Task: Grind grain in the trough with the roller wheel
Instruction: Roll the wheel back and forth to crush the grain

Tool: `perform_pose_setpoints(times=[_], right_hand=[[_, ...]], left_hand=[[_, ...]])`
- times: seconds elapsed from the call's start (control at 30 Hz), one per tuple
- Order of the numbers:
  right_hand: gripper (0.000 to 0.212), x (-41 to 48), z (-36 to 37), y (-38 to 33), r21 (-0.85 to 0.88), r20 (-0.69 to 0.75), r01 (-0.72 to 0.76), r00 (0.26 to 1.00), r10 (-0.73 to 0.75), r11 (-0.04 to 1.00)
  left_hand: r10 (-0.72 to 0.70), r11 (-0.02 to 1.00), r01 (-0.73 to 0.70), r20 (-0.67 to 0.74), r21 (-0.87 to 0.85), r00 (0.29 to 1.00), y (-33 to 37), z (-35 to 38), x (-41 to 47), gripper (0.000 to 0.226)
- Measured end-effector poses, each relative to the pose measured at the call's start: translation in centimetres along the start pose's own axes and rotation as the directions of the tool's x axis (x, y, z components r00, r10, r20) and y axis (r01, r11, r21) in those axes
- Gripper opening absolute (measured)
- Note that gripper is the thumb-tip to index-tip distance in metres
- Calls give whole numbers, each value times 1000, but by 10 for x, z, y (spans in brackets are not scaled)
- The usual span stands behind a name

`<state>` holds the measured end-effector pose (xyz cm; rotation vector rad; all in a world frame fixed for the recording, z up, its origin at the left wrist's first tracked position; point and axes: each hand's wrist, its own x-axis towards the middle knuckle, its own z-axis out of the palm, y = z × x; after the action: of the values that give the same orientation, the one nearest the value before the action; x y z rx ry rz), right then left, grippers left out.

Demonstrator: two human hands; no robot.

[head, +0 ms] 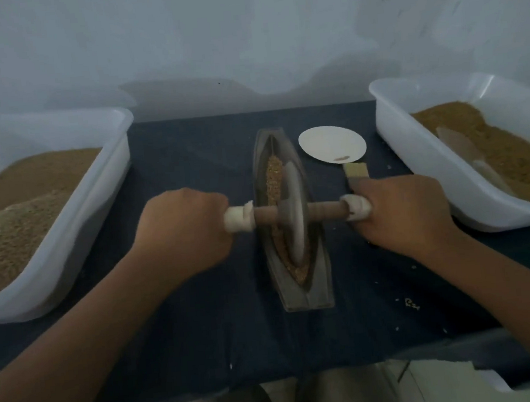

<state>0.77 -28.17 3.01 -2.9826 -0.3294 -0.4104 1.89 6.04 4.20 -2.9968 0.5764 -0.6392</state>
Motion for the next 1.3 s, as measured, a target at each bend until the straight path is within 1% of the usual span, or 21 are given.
perform_pose_setpoints(times=[0.03, 0.07, 0.1, 0.17, 0.2, 0.27, 0.37, 0.43, 0.53, 0.6, 0.67, 0.73, 0.77, 0.87, 0.97, 1.03, 1.07, 1.13, 1.2, 1.23, 1.3], right_hand=[[36, -4, 0, 1, -31, -62, 23, 998, -25, 999], [37, -1, 0, 0, -67, -106, 25, 994, -32, 997], [38, 8, 1, -1, -96, -132, 17, 991, -30, 995], [39, 40, 6, -4, -143, -131, -26, 991, 7, 989], [37, 59, 7, -5, -155, -126, -53, 992, 33, 986], [34, 93, 5, -8, -180, -130, -97, 989, 74, 979], [36, 105, -2, -12, -183, -80, -115, 992, 101, 976], [38, 81, -3, -11, -167, -34, -115, 993, 111, 979], [38, 20, -3, -6, -123, -54, -54, 997, 48, 991], [39, -4, -2, 0, -59, -58, 0, 998, -3, 998], [39, 4, 0, 1, -68, -71, 24, 997, -29, 997], [37, 33, 3, -4, -114, -127, 14, 991, -28, 993], [36, 51, 4, -6, -133, -146, -5, 989, -15, 991], [32, 91, 4, -7, -160, -111, -88, 991, 70, 983], [33, 97, -2, -8, -178, -53, -128, 991, 121, 976], [37, 76, -6, -7, -177, -12, -84, 996, 84, 981], [36, 60, -9, -8, -176, -24, -42, 999, 38, 984], [29, 29, -16, -8, -142, -60, 73, 995, -82, 987], [25, 15, -17, -6, -92, -30, 171, 984, -175, 981], [28, 16, -16, -4, -94, -28, 188, 981, -191, 978], [35, 31, -9, -3, -153, -72, 141, 986, -153, 978]], left_hand=[[5, 1000, -5, -30, -12, 1000, -1, 0, -2, 41], [-2, 1000, 2, -20, -14, 1000, -1, 3, 2, 40], [-25, 1000, 25, 30, -15, 999, -1, 8, 11, 37], [-96, 995, 100, 143, -24, 985, -3, 16, 44, 31], [-127, 991, 134, 172, -30, 977, -5, 20, 63, 28], [-182, 980, 196, 209, -45, 961, -11, 23, 92, 25], [-194, 976, 212, 238, -52, 952, -8, 19, 99, 28], [-164, 984, 177, 236, -36, 958, -4, 14, 79, 26], [-32, 999, 33, 111, -5, 993, -1, 4, 25, 28], [1, 999, 2, 59, -50, 998, -1, 0, 2, 32], [-27, 996, 37, 113, -87, 993, -3, 6, 3, 30], [-88, 991, 105, 193, -81, 977, -4, 14, 28, 26], [-119, 989, 134, 200, -66, 973, -5, 18, 47, 24], [-174, 983, 183, 191, -31, 966, -8, 21, 96, 20], [-169, 982, 185, 231, -49, 958, -5, 15, 99, 24], [-139, 982, 169, 286, -86, 948, -3, 12, 72, 24], [-120, 981, 159, 305, -107, 945, -4, 11, 53, 21], [-100, 975, 152, 291, -160, 952, -6, 11, 9, 19], [-107, 968, 158, 247, -194, 963, -5, 10, -20, 23], [-112, 967, 159, 231, -197, 967, -5, 13, -24, 25], [-129, 973, 165, 210, -162, 969, -3, 19, -12, 26]])
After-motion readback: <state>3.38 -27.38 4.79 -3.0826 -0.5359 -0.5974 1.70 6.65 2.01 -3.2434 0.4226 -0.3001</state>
